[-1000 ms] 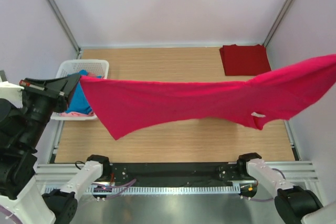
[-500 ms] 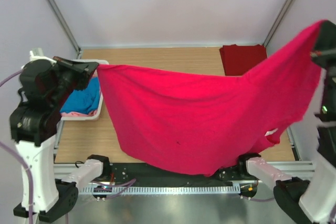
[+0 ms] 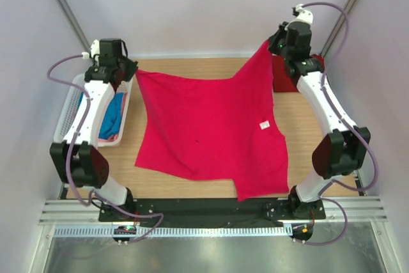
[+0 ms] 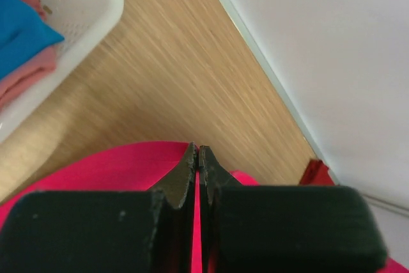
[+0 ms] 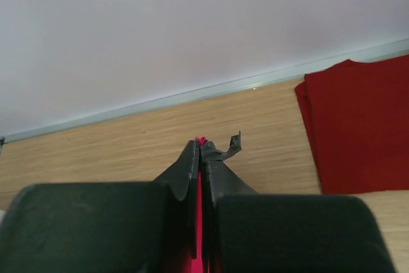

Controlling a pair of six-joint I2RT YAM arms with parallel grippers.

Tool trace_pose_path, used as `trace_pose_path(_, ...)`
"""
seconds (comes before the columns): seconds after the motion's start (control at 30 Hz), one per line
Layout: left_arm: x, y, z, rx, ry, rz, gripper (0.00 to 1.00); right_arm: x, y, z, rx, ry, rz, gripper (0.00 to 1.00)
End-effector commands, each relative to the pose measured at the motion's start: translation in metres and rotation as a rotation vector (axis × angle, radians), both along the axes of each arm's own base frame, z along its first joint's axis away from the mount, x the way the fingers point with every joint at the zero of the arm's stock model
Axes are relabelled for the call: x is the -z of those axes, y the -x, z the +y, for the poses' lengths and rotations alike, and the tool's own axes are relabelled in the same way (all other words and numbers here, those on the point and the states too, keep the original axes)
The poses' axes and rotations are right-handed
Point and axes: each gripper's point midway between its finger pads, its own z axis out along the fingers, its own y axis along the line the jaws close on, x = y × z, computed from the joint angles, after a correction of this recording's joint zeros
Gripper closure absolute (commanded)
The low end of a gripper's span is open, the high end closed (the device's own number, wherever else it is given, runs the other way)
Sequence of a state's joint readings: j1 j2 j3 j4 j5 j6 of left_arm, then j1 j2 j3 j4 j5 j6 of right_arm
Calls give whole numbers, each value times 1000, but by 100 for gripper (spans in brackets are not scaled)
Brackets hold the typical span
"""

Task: Fold and stack the t-shirts
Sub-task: Flatten the tshirt out

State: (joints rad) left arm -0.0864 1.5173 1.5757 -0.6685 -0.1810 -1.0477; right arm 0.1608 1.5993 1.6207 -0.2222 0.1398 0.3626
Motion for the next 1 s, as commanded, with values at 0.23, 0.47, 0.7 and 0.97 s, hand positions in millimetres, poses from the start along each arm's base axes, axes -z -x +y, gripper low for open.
trace_pose_path(0.23,37,-115,44,27,-92,-54,100,6,-99,35,-149,-63,-159,99)
trace_pose_path(0.47,49,-137,50,60,-43,-42,100,18,-121,17,-133,-64,-137,99)
trace_pose_path(0.7,15,-125,30,151,12,-106,100,-15,-110,0,-116,-71,-101,99)
trace_pose_path(0.97,-143,-59,28,112,32,-401,100,-184,-22,-17,-49,-146,-341,99)
